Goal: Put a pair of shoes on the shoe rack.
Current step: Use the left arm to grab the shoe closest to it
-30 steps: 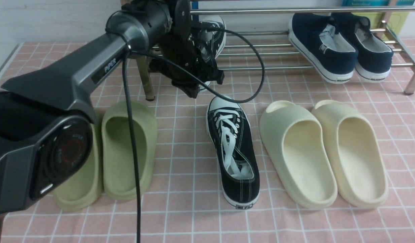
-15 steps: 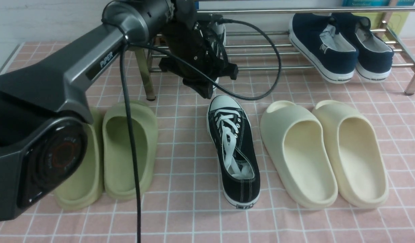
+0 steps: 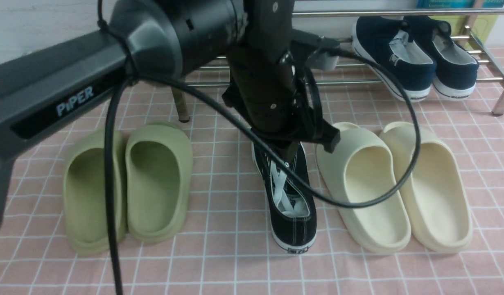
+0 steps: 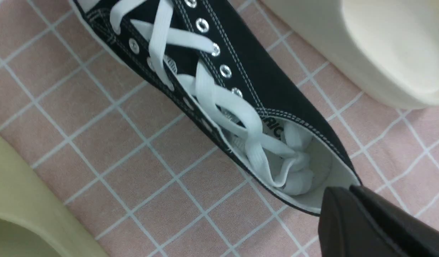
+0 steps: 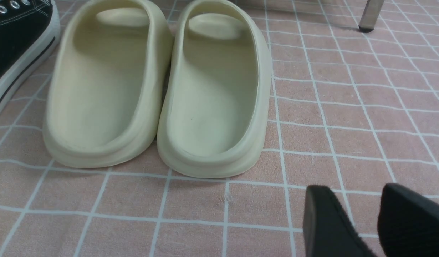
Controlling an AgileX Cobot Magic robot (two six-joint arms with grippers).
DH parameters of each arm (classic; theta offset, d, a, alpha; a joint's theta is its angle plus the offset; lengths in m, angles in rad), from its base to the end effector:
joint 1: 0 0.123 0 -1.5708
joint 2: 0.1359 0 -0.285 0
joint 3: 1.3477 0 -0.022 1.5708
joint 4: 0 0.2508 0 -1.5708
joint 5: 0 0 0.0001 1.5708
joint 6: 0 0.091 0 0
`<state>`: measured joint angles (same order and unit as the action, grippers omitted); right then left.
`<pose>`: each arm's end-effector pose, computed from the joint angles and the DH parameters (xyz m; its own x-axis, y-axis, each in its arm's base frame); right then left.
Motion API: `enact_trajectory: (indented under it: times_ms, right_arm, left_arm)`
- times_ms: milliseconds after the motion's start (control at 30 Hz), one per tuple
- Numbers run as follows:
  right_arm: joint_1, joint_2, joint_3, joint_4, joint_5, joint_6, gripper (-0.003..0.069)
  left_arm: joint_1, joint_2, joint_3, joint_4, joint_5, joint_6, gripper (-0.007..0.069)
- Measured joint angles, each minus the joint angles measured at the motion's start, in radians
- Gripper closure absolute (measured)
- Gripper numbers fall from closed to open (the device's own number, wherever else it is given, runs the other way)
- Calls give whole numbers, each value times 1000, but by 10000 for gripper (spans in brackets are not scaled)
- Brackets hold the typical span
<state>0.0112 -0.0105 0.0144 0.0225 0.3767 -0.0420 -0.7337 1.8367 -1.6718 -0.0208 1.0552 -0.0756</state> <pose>0.0524 0.0013 0.1750 -0.2886 -0.0243 -0.9571 -0.0252 0.9995 -0.0178 0.2972 -0.2702 0.3053 -0.7280 0.5409 -0.4211 0.6151 0.7867 -0.0527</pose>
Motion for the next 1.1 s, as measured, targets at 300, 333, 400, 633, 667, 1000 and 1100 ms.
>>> enact_trajectory:
  times_ms: [300, 333, 400, 633, 667, 1000, 1100]
  right_arm:
    - [0, 0, 0, 0, 0, 0, 420]
    - [0, 0, 0, 0, 0, 0, 420]
    - [0, 0, 0, 0, 0, 0, 420]
    - [0, 0, 0, 0, 0, 0, 420]
    - [0, 0, 0, 0, 0, 0, 420]
    - [0, 0, 0, 0, 0, 0, 420]
    - [0, 0, 0, 0, 0, 0, 420]
  left_arm:
    - [0, 0, 219, 21, -233, -154, 465]
    - [0, 4, 220, 21, -246, -163, 420]
    - [0, 19, 221, 44, -266, -178, 318]
    - [0, 106, 221, 142, -374, -278, 148]
    - [0, 121, 221, 152, -388, -289, 170]
    - [2, 149, 142, 206, -296, -345, 572]
    - [2, 149, 64, 209, -182, -295, 572]
